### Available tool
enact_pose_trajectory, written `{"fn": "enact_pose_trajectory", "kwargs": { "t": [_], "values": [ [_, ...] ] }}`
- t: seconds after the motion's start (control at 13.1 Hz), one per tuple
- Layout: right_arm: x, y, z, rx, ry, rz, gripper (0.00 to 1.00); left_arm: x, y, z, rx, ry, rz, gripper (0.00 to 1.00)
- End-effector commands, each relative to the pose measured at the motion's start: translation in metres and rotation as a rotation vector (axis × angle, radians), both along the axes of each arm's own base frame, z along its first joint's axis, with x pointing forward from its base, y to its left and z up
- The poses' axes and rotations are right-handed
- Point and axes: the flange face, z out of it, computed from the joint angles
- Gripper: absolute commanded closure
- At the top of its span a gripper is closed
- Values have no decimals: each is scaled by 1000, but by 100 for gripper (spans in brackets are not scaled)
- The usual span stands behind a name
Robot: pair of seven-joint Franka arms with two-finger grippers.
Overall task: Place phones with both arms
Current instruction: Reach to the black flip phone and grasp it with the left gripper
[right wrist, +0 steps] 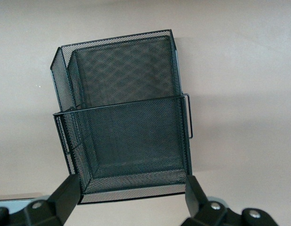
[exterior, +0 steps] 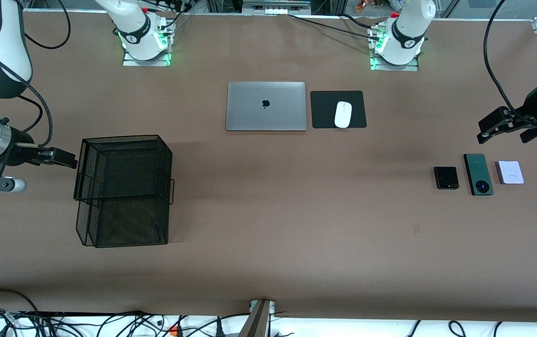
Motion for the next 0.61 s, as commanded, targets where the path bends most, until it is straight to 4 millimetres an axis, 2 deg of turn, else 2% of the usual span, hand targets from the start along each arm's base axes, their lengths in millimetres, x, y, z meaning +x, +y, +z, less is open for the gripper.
{"fn": "enact_pose_trajectory", "kwargs": {
  "t": [0.0,0.3,0.53],
  "values": [
    [-6,-1,7,12,-10,10,1,-8,-3,2,-22,9,-12,0],
    [-7,1,8,13,-2,11,1,-6,3,-4,-22,20,-11,0],
    [-8,1,9,9,-4,8,1,7,13,-33,-21,59,0,0]
  ]
}}
